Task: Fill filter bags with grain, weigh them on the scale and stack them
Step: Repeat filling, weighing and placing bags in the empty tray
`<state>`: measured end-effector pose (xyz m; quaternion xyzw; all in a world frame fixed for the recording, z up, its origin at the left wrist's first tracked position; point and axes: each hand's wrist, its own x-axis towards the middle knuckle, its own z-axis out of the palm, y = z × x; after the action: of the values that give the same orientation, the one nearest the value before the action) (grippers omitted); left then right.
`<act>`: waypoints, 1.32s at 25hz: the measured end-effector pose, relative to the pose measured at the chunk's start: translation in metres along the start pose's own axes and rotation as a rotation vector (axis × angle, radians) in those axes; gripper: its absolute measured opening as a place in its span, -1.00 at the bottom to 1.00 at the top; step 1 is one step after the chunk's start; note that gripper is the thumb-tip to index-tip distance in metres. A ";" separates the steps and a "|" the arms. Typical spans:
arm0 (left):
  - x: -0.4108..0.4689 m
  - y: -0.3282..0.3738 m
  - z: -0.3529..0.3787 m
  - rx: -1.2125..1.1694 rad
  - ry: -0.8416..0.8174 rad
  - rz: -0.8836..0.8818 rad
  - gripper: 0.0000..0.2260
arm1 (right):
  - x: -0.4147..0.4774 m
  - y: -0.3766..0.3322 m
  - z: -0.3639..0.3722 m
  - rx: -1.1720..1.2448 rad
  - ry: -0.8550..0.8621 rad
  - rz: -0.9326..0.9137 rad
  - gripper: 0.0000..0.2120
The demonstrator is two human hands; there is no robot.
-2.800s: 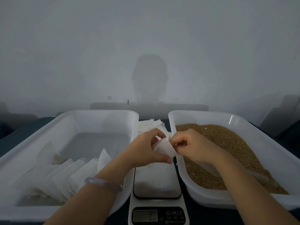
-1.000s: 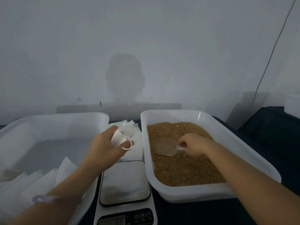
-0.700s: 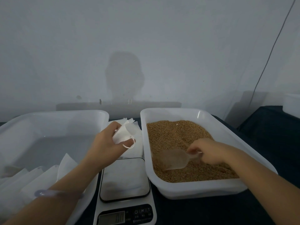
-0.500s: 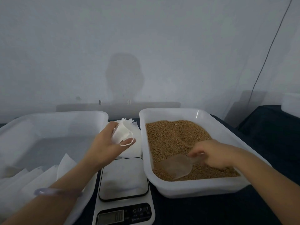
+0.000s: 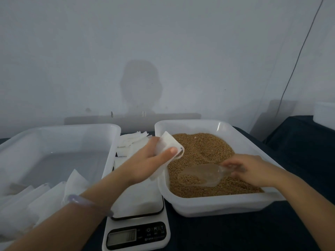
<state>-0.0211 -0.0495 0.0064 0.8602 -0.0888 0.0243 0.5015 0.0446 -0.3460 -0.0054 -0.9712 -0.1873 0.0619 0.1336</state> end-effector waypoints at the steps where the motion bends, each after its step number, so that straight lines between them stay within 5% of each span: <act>1: 0.004 -0.001 0.007 -0.022 0.010 0.000 -0.49 | -0.001 0.000 0.000 0.005 0.005 0.001 -0.67; 7: 0.028 -0.005 0.034 0.059 0.220 0.101 -0.86 | -0.014 0.005 -0.018 0.112 0.111 0.009 -0.67; 14: 0.037 -0.013 0.038 0.038 0.277 0.123 -0.70 | -0.033 0.006 -0.073 0.153 0.281 -0.048 -0.69; 33: 0.030 -0.004 0.047 0.325 0.186 0.204 -0.47 | -0.030 -0.029 -0.094 -0.061 0.199 -0.147 -0.68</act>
<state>0.0074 -0.0919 -0.0166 0.9104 -0.1234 0.1681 0.3574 0.0229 -0.3538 0.0952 -0.9599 -0.2455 -0.0503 0.1259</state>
